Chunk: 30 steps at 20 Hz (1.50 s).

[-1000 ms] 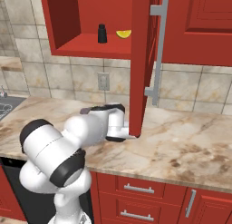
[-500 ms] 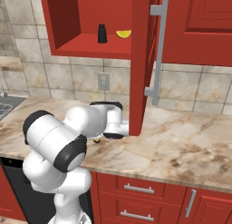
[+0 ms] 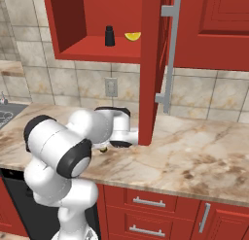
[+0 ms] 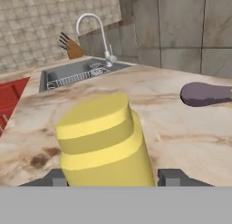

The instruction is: Pick the mustard and shaker from the counter and place them in the cabinet.

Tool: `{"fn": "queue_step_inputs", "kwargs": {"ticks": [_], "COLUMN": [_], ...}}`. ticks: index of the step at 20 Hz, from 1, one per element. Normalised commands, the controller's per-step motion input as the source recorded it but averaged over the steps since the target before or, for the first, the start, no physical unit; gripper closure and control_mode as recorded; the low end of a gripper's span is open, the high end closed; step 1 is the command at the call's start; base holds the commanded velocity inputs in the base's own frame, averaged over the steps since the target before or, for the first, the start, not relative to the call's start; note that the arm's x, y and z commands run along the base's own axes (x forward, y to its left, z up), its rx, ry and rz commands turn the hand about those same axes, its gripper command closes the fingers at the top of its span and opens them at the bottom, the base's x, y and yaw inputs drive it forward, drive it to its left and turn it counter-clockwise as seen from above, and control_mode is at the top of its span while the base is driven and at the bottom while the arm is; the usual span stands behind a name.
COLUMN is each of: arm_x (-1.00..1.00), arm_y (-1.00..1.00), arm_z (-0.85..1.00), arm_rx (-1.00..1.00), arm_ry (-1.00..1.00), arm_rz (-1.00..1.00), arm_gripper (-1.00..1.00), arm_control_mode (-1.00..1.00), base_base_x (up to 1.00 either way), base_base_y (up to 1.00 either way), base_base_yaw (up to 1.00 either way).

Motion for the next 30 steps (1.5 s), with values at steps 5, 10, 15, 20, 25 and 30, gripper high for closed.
{"fn": "queue_step_inputs", "kwargs": {"ticks": [5,10,15,20,25,30], "arm_x": [-0.27,-0.29,-0.18,-0.03,0.00,0.00], "arm_y": [0.17,0.14,0.12,0.17,0.15,0.02], "arm_z": [0.61,0.78,0.87,0.99,1.00,1.00], "arm_rx": [0.03,0.03,0.01,0.01,0.00,0.04], "arm_ry": [-0.25,-0.29,-0.24,-0.16,-0.08,0.01], "arm_rz": [-0.05,-0.14,-0.24,-0.29,-0.28,-0.25], "arm_gripper": [1.00,1.00,1.00,1.00,1.00,1.00], "arm_control_mode": [-1.00,-1.00,-1.00,-1.00,-1.00,-1.00], "base_base_x": [0.00,0.00,0.00,0.00,0.00,0.00], "base_base_y": [0.00,0.00,0.00,0.00,0.00,0.00], "base_base_yaw": [0.00,0.00,0.00,0.00,0.00,0.00]}}
